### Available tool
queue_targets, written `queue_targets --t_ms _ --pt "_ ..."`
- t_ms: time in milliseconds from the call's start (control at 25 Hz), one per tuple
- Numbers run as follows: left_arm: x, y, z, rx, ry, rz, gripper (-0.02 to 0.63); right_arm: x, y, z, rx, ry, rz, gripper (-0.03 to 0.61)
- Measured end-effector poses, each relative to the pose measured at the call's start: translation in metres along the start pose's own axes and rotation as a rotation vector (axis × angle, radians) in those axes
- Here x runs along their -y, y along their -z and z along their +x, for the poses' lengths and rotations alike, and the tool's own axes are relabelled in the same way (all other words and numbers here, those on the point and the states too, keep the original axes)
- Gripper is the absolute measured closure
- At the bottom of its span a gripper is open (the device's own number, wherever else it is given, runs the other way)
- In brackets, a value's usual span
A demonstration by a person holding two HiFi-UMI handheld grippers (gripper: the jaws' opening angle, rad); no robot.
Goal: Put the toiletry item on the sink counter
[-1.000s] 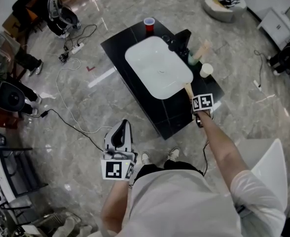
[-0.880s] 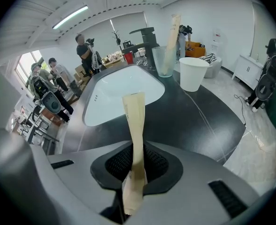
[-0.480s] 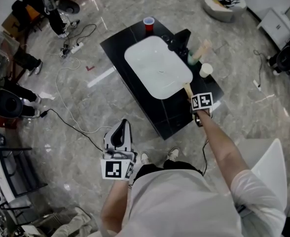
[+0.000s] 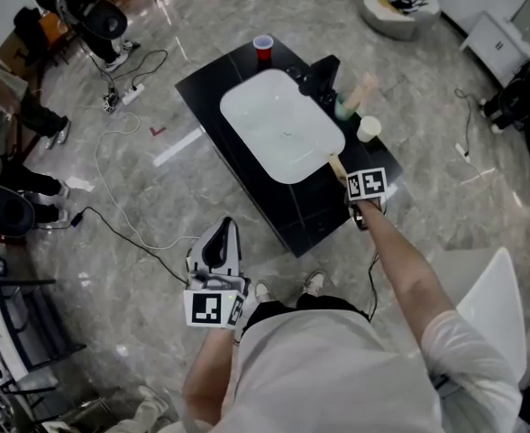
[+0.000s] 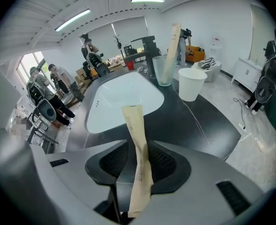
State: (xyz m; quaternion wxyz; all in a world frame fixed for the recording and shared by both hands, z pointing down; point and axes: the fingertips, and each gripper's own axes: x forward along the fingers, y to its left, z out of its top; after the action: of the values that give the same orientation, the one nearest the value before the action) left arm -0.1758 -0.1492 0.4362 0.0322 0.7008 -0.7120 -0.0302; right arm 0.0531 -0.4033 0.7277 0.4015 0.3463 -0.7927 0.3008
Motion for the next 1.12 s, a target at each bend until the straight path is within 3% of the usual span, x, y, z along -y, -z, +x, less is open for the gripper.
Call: queue_targets --t_ms 480,1120 --pt "0.006 -0.005 0.004 0.021 0.061 -0.007 0.611 -0.01 -0.014 -0.028 0.1 0.013 0.011 0.426" --pt "0.02 -0.001 0.004 0.029 0.138 -0.027 0.611 -0.033 -0.026 -0.07 0.25 0.017 -0.002 0.488"
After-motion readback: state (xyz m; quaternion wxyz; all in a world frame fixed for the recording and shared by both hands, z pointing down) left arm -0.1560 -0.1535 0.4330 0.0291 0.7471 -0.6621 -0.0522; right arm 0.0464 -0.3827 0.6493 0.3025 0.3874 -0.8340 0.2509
